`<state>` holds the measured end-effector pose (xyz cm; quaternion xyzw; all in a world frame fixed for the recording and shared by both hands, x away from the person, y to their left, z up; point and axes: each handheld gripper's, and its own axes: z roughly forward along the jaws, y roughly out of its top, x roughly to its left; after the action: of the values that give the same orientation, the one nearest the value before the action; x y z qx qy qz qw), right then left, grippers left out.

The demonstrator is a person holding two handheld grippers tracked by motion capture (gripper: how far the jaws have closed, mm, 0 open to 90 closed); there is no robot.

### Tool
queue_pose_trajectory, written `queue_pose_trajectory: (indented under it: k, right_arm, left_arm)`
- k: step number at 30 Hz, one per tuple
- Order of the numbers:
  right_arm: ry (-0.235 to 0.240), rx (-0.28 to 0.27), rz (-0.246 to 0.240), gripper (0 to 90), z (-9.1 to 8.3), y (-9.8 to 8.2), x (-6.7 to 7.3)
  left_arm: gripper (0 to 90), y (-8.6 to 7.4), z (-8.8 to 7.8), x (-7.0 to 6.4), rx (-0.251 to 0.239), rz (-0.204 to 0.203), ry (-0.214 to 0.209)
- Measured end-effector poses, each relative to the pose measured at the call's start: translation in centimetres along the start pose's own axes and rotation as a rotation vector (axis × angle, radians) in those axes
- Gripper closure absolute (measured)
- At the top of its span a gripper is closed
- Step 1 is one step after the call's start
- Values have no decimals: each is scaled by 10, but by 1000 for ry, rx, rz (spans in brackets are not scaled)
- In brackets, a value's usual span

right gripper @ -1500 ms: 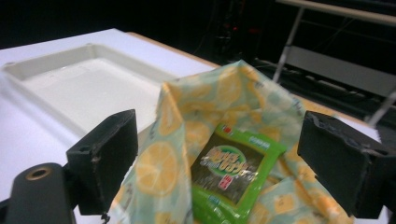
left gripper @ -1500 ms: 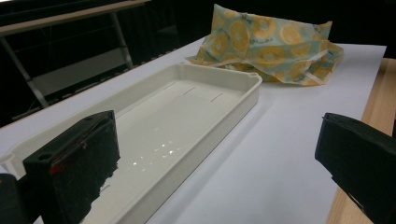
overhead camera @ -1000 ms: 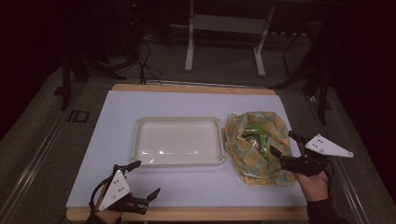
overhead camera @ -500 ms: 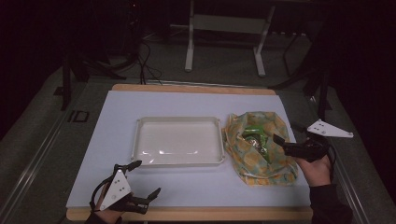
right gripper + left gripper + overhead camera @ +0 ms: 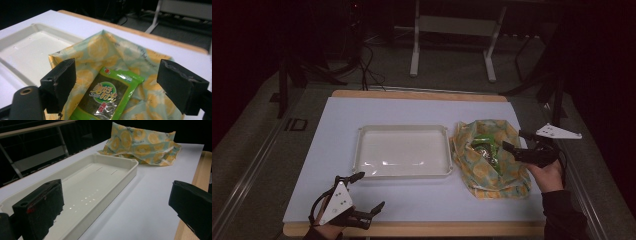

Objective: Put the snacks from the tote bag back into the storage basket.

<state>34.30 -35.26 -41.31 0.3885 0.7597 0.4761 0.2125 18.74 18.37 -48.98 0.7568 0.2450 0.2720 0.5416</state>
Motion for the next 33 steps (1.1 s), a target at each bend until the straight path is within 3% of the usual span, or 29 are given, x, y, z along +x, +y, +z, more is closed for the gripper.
queue_pose_trajectory:
  k: [5, 13, 19, 28, 33]
  right_arm:
    - [15, 36, 25, 172, 8, -3, -3]
    - [48, 117, 42, 277, 28, -15, -6]
    - [76, 160, 82, 360, 43, -25, -12]
    - [74, 199, 117, 373, 55, -30, -23]
    - [64, 239, 160, 415, 64, -39, -31]
  left_arm:
    - [4, 0, 0, 0, 2, 1, 0]
    - [4, 0, 1, 0, 3, 1, -1]
    - [4, 0, 1, 0, 5, 4, -1]
    - [4, 0, 2, 0, 7, 9, -2]
    - [4, 0, 2, 0, 10, 15, -3]
